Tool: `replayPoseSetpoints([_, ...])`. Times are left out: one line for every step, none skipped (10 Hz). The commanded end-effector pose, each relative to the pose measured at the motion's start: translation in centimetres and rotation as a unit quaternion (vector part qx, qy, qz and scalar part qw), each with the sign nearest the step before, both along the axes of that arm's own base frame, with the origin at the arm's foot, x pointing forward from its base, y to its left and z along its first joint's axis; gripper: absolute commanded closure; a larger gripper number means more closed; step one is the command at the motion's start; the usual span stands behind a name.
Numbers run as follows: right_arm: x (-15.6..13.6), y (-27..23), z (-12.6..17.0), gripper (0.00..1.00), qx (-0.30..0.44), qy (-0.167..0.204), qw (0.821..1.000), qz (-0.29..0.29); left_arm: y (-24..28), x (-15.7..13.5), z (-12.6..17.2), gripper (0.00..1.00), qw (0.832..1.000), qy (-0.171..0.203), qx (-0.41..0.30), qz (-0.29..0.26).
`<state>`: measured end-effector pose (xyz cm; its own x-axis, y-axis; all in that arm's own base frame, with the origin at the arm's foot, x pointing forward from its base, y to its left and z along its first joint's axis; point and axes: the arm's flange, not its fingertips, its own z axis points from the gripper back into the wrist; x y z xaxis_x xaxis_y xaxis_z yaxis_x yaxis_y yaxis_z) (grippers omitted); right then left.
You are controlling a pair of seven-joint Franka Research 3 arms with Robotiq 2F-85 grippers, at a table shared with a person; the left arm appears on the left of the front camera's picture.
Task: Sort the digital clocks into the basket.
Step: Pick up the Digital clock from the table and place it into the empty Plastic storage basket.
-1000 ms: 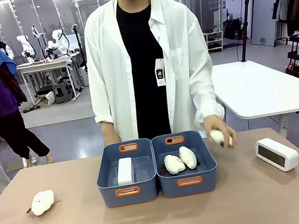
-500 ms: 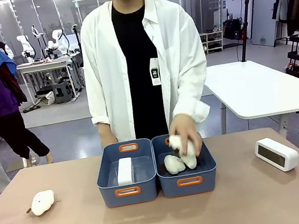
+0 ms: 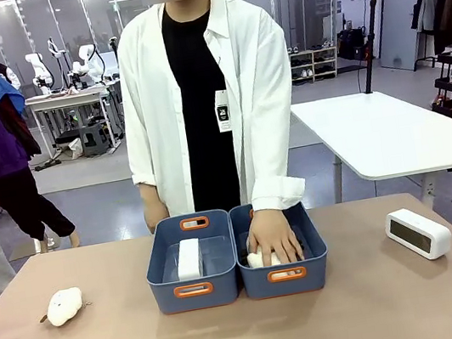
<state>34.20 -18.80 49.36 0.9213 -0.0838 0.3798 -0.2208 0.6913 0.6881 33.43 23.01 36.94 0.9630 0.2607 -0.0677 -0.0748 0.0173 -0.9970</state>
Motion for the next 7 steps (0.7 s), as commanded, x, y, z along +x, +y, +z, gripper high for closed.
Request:
replayPoseSetpoints([-1.3, -1.4, 0.4, 0.0, 0.008, 0.002, 1.0, 0.008, 0.1, -0.7, 0.4, 0.0, 1.0, -0.003, 0.0, -0.006])
replayPoseSetpoints([-1.4, -1.4, 0.0, 0.0, -0.012, 0.005, 1.0, 0.024, 0.1, -0.7, 0.4, 0.0, 1.0, -0.003, 0.0, -0.006])
replayPoseSetpoints([-1.0, -0.8, -0.2, 0.0, -0.031, -0.005, 0.999, 0.042, 0.1, -0.7, 0.4, 0.0, 1.0, -0.003, 0.0, -0.006])
replayPoseSetpoints([0.2, 0.8, -0.6, 0.0, -0.087, -0.017, 0.994, 0.071, 0.1, -0.7, 0.4, 0.0, 1.0, -0.003, 0.0, -0.006])
replayPoseSetpoints([2.1, 2.8, -1.6, 0.0, -0.151, -0.024, 0.982, 0.112, 0.1, -0.7, 0.4, 0.0, 1.0, -0.003, 0.0, -0.006])
replayPoseSetpoints([4.3, 5.0, -4.0, 0.0, -0.262, -0.033, 0.951, 0.161, 0.1, -0.7, 0.4, 0.0, 1.0, -0.003, 0.0, -0.006])
replayPoseSetpoints([5.7, 6.6, -6.6, 0.0, -0.325, -0.038, 0.924, 0.196, 0.1, -0.7, 0.4, 0.0, 1.0, -0.003, 0.0, -0.006])
